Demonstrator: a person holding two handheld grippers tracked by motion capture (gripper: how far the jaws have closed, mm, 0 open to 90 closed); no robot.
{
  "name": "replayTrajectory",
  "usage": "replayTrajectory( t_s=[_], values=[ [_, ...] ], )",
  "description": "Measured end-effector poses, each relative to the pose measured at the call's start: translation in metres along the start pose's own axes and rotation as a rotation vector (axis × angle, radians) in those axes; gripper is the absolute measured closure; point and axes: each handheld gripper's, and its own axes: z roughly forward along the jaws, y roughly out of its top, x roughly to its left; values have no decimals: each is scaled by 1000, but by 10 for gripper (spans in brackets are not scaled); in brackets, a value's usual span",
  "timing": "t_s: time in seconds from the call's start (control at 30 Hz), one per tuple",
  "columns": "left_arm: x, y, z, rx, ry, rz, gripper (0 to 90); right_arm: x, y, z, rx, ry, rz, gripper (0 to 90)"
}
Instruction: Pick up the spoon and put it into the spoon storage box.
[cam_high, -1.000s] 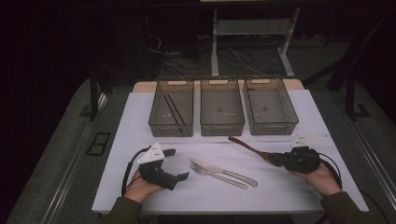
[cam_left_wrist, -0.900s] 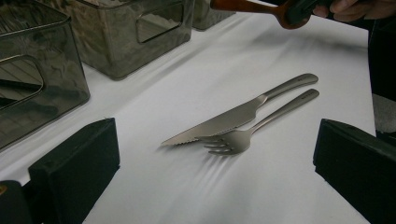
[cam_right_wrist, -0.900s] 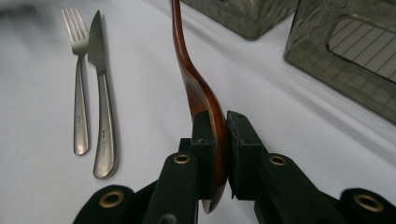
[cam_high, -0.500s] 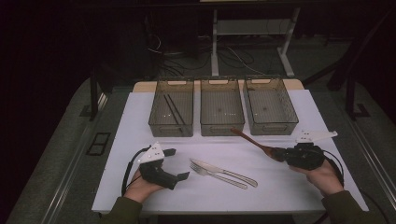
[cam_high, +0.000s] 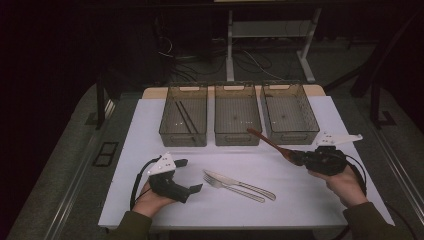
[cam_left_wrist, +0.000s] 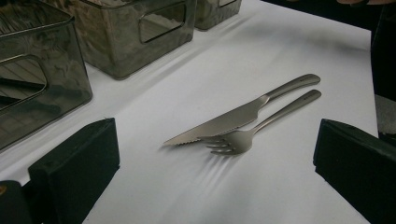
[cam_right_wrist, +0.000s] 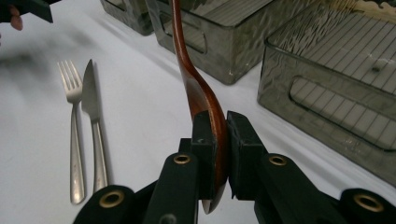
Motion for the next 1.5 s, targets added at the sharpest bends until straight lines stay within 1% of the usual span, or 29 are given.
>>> replayTrajectory(
  t_s=[0.1,0.2,0.3,0.57,0.63,0.7,0.77,0.97,1.2,1.3,1.37,1.43,1.5],
  values=[
    [0,0,-1,-3,4,-1,0,-1,5,3,-4,-8,0,809],
    [1,0,0,0,-1,-1,0,-2,9,5,-6,-18,3,809],
    [0,0,0,2,-2,-1,0,-3,13,7,-5,-32,18,809],
    [1,0,0,-2,-5,-2,0,-4,24,13,-15,-57,32,809],
    [0,0,0,0,-5,0,0,-4,27,16,-19,-62,29,809],
    [0,0,0,0,-6,0,0,-5,30,18,-18,-77,23,809],
    [0,0,-1,0,-7,0,0,-4,34,21,-21,-77,28,809],
    [0,1,-2,-5,-4,-2,0,-1,45,32,-29,-79,12,809],
    [0,1,-1,-8,-10,-4,0,1,58,41,-36,-95,-2,809],
    [0,0,-1,-6,-10,-7,0,3,65,47,-33,-108,-9,809],
    [0,0,-1,-6,-11,-8,0,4,70,52,-36,-108,-4,809],
    [0,0,-1,-5,-12,-7,0,4,74,58,-33,-116,-8,809],
    [0,0,-1,-5,-13,-6,0,3,79,64,-29,-125,-2,809]
  ],
)
